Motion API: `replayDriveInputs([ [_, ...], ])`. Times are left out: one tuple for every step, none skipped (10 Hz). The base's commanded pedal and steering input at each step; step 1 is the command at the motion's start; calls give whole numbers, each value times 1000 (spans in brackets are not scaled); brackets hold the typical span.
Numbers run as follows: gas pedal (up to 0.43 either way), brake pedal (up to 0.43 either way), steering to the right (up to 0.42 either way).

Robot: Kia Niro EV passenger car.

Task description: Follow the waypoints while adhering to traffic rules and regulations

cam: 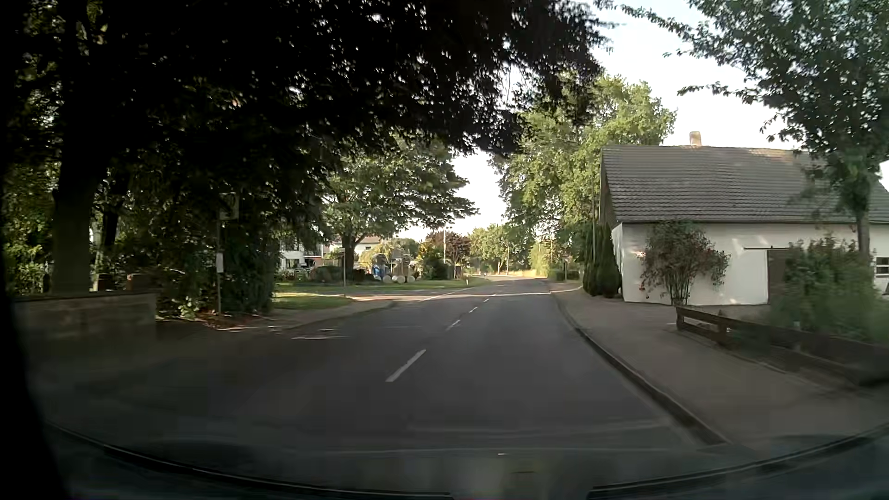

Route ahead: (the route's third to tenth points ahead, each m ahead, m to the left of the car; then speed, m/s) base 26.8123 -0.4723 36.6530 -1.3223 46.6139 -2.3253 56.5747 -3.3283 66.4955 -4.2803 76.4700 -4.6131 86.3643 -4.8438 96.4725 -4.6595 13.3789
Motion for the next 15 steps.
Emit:
replayDriveInputs([
  [138, 6, 23],
  [138, 6, 23],
  [138, 6, 23],
  [138, 6, 23],
  [138, 6, 23],
  [138, 6, 22],
  [138, 6, 21],
  [138, 6, 21],
  [150, 6, 18],
  [150, 6, 16],
  [150, 6, 12],
  [150, 6, 11],
  [150, 6, 10],
  [150, 6, 10],
  [150, 6, 10],
])
